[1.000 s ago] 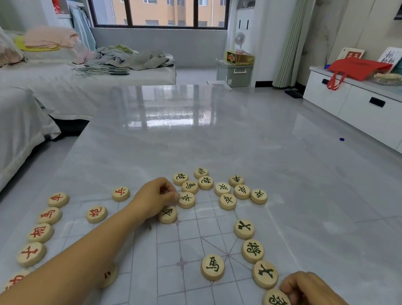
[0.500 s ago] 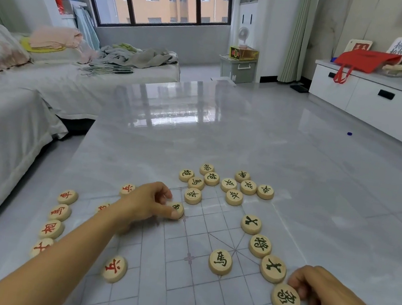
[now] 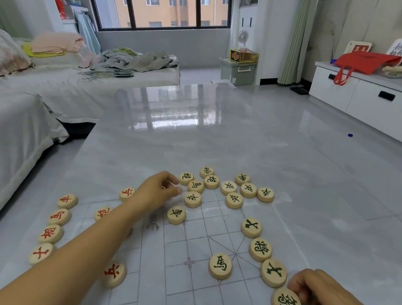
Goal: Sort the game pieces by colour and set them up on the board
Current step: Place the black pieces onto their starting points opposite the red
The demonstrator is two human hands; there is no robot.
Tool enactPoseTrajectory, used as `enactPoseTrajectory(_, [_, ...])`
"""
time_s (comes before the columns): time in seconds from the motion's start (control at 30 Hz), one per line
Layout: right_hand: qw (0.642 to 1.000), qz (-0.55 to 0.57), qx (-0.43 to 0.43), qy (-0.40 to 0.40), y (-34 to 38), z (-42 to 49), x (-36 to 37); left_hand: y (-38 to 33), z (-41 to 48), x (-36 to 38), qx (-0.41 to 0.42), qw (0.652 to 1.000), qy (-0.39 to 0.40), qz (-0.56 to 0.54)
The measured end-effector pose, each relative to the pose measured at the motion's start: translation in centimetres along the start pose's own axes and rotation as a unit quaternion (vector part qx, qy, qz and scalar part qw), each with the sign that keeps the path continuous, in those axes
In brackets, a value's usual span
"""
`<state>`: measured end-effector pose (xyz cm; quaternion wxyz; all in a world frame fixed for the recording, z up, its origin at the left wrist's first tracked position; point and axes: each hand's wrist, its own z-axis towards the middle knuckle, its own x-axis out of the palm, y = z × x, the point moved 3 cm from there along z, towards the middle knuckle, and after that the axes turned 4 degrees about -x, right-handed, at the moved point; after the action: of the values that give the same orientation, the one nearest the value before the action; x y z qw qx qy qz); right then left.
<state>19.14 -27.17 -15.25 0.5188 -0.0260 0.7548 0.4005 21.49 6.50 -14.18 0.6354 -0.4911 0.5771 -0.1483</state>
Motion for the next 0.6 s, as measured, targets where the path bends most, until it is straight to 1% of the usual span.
enactPoseTrajectory(0.07, [1.0,0.005,0.001,-0.002,0.0,0.1,0.0,-0.2,1.4,0.7,0.026,0.998,-0.04,0.05])
enactPoseTrajectory(0.13, [1.0,0.005,0.003,0.002,0.1,0.0,-0.1,-0.7,2.7,1.2,0.059,0.989,-0.056,0.123])
enactPoseTrajectory(0.23, [1.0,0.011,0.002,0.002,0.2,0.0,-0.2,-1.2,4.6,2.1,0.097,0.96,-0.029,0.26])
enactPoseTrajectory(0.3, [1.0,0.011,-0.002,0.004,0.2,-0.1,-0.2,-1.4,5.2,2.4,0.097,0.943,-0.008,0.319])
enactPoseTrajectory(0.4, [1.0,0.014,-0.002,0.003,0.2,-0.1,-0.3,-1.6,5.3,2.3,0.088,0.947,-0.02,0.308])
enactPoseTrajectory(0.6, [1.0,0.016,0.0,0.005,0.1,-0.1,-0.2,-1.4,5.4,2.1,0.045,0.978,-0.037,0.199])
